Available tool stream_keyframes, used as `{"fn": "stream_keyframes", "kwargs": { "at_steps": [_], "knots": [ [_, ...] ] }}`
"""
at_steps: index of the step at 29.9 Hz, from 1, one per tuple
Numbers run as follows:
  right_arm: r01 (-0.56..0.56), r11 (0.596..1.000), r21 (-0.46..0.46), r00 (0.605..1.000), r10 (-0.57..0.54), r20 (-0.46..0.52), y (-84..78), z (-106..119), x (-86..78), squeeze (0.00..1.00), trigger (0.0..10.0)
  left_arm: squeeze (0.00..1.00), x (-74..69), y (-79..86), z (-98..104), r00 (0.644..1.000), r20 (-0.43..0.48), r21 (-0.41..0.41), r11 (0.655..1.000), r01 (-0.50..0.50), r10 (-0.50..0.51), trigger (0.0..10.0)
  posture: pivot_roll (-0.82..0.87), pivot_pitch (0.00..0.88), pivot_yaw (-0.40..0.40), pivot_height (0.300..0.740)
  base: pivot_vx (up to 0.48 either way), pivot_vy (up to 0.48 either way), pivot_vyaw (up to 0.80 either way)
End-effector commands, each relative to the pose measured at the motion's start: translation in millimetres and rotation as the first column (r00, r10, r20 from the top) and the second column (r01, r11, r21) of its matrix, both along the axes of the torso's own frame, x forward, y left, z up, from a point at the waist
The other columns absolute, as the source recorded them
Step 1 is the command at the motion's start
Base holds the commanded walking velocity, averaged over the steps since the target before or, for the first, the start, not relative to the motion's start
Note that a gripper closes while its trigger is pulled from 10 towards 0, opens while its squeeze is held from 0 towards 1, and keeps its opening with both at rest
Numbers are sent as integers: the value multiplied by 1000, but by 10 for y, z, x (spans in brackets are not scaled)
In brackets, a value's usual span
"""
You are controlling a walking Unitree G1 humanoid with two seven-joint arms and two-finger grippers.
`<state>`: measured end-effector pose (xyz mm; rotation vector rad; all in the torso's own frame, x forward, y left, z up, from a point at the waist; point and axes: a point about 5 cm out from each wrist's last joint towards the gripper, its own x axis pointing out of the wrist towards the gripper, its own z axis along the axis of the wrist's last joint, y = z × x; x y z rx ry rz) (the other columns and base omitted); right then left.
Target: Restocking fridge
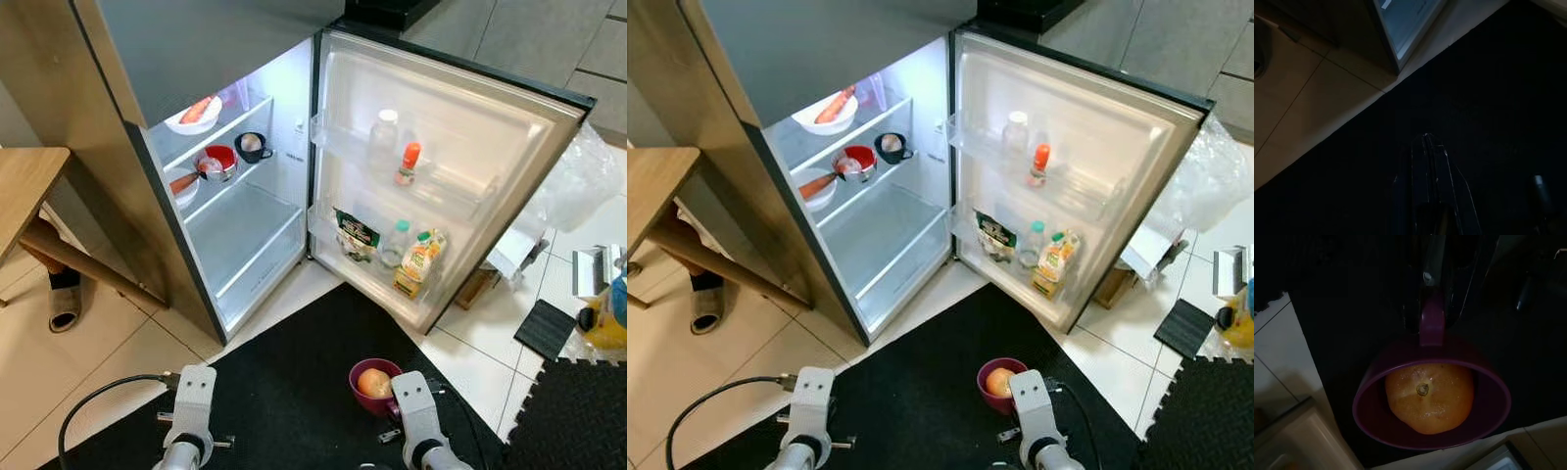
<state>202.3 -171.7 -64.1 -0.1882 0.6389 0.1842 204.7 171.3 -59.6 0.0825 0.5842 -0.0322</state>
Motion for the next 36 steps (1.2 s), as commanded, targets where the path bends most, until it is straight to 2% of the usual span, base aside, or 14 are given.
{"fn": "stream_keyframes", "kwargs": {
  "at_steps": [1,16,20,33,36],
  "knots": [
    [-18,1000,3,1000,18,19,40,15,15,0,10000,0,-61,-6,-33,1000,-13,-12,1000,-14,14,10000,-141,121,30,731,307,0,800],
    [-15,1000,0,1000,15,21,37,16,15,0,10000,0,-52,-2,-26,1000,-9,-14,1000,-14,13,10000,-141,122,31,731,308,0,774],
    [24,1000,20,999,-25,37,19,27,21,0,10000,0,-52,-5,-26,1000,-9,-15,1000,-13,13,10000,-142,122,30,731,309,0,0],
    [18,1000,3,999,-18,42,-3,35,28,0,10000,0,-48,-6,-21,1000,-1,-7,1000,-21,21,10000,-142,124,26,731,296,0,0],
    [18,1000,2,999,-18,43,-3,35,28,0,10000,0,-47,-4,-18,1000,3,-4,1000,-26,26,10000,-143,125,27,731,0,0,0]
  ]
}}
